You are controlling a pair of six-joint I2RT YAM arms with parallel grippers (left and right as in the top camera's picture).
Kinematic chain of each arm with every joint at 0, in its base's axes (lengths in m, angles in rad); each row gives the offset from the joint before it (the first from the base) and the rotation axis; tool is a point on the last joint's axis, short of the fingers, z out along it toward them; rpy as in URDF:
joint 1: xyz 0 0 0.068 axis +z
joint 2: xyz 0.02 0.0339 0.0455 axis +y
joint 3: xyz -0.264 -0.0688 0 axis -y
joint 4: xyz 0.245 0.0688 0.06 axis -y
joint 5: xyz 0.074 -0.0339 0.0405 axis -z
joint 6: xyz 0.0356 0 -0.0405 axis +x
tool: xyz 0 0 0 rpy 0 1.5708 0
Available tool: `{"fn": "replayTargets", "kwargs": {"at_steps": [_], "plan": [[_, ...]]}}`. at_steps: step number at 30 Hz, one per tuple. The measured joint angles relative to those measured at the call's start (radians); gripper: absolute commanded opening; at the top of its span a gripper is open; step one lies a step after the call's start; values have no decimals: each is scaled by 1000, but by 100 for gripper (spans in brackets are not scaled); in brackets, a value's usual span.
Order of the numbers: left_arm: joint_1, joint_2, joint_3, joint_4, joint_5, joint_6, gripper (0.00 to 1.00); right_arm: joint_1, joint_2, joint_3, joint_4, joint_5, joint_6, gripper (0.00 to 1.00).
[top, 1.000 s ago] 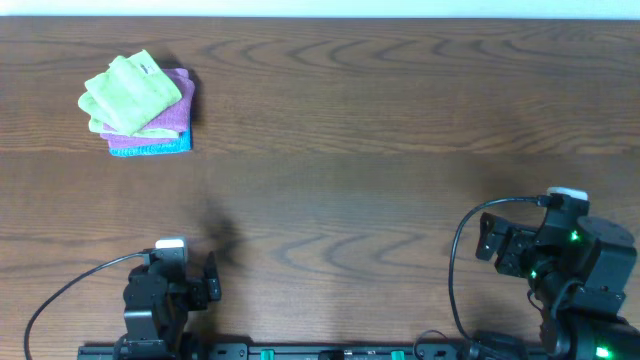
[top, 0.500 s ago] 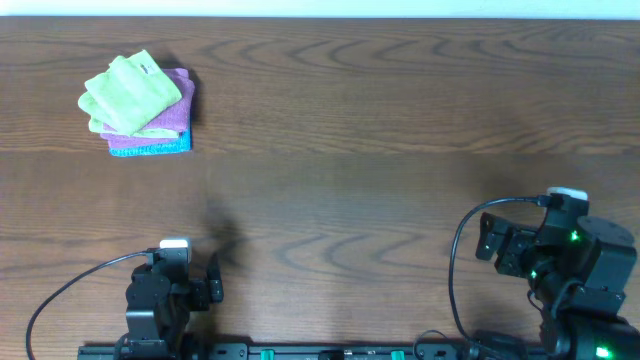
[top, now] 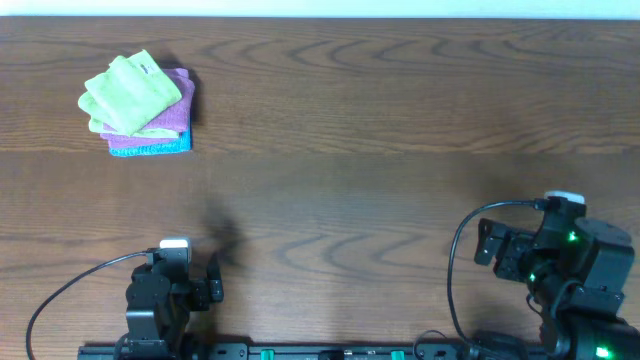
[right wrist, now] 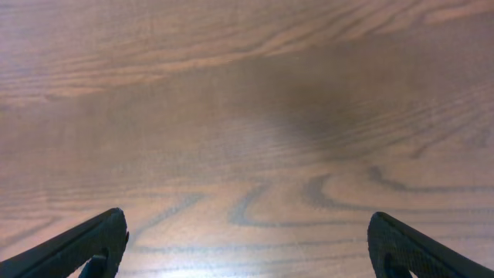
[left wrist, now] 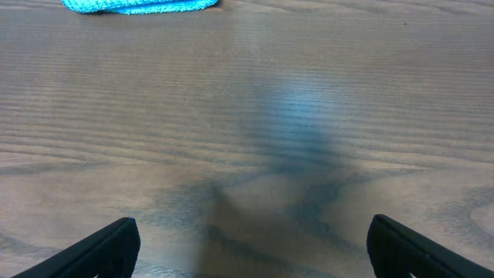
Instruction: Fold the cloth
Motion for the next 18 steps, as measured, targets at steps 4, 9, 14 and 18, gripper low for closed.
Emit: {"fn": "replayTargets", "kwargs": {"at_steps": [4, 9, 14, 18], "plan": [[0, 0, 0, 0, 0, 0, 95, 1, -30, -2, 34, 3, 29, 99], [0, 0, -1, 1, 0, 0, 95, 34, -176, -116, 185, 30, 38, 99], [-1, 0, -3, 2, 0, 0, 95, 68, -364, -368, 293, 37, 38, 99], [-1, 0, -4, 3, 0, 0, 95, 69, -478, -509, 295, 29, 32, 99]]}}
